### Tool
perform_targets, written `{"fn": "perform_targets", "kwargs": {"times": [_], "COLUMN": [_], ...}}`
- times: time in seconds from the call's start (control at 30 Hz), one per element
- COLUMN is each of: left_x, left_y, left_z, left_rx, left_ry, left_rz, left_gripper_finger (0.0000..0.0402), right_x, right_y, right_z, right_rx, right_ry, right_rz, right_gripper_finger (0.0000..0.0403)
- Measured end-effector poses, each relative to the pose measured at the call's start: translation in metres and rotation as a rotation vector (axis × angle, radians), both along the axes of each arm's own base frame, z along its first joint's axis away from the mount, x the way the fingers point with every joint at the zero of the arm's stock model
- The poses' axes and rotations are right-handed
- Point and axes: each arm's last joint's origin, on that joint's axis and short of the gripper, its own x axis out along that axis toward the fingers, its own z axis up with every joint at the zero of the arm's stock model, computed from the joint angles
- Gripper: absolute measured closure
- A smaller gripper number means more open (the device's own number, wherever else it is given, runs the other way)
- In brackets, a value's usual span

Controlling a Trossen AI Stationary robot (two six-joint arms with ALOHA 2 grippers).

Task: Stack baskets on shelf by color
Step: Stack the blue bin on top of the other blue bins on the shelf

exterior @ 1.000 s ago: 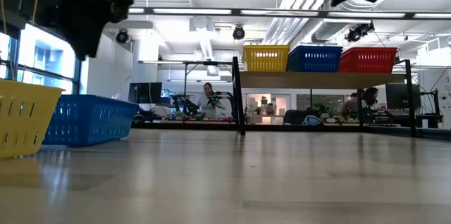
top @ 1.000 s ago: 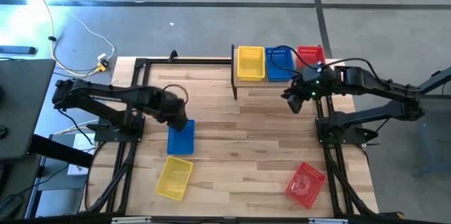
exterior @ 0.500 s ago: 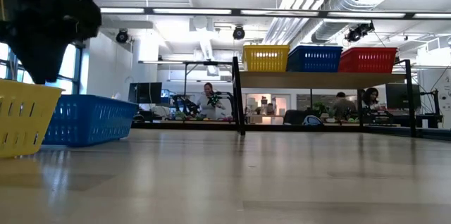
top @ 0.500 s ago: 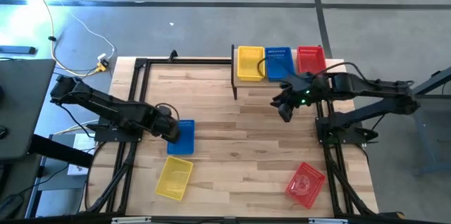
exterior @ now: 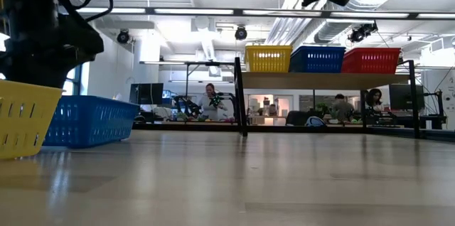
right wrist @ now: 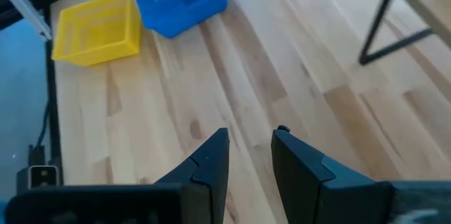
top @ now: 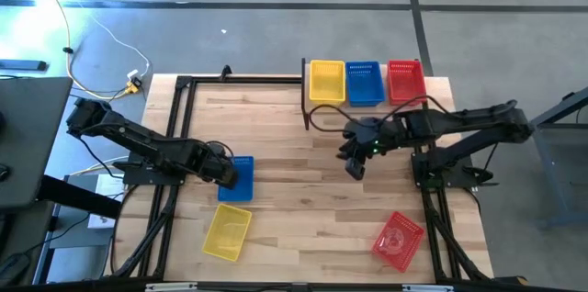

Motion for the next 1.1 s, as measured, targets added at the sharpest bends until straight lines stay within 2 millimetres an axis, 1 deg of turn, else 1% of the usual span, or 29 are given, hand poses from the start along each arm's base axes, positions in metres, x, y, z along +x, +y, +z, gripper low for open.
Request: {"fn": "perform_targets", "kwargs": {"times": [0.13, 0.3, 0.4, 0.43, 0.63, 0.8, 0.97, 1.1], "left_x": [0.0, -0.002, 0.001, 0.002, 0.011, 0.023, 0.035, 0.042], "left_y": [0.002, 0.008, 0.01, 0.011, 0.017, 0.028, 0.04, 0.047], "left_z": [-0.004, -0.012, -0.014, -0.013, -0.009, 0.009, 0.034, 0.053], "left_rx": [-0.009, -0.01, -0.015, -0.017, -0.021, 0.025, 0.071, 0.109], "left_ry": [-0.01, -0.024, -0.058, -0.069, -0.157, -0.238, -0.323, -0.375], "left_rz": [0.053, 0.094, 0.11, 0.123, 0.231, 0.313, 0.351, 0.377], "left_gripper_finger": [0.0296, 0.0351, 0.0389, 0.0395, 0.0396, 0.0399, 0.04, 0.0401], "right_x": [0.006, 0.006, 0.006, 0.006, 0.008, 0.013, 0.018, 0.022], "right_y": [0.008, 0.015, 0.017, 0.017, 0.017, 0.018, 0.019, 0.016], "right_z": [-0.002, -0.002, -0.002, -0.002, 0.0, 0.006, 0.013, 0.018], "right_rx": [0.002, -0.001, -0.003, -0.007, -0.081, -0.188, -0.317, -0.389], "right_ry": [-0.018, -0.026, -0.026, -0.026, -0.058, -0.135, -0.219, -0.281], "right_rz": [0.029, 0.058, 0.068, 0.072, 0.151, 0.255, 0.36, 0.394], "right_gripper_finger": [0.0309, 0.0309, 0.0309, 0.0309, 0.0309, 0.0309, 0.0309, 0.0309]}}
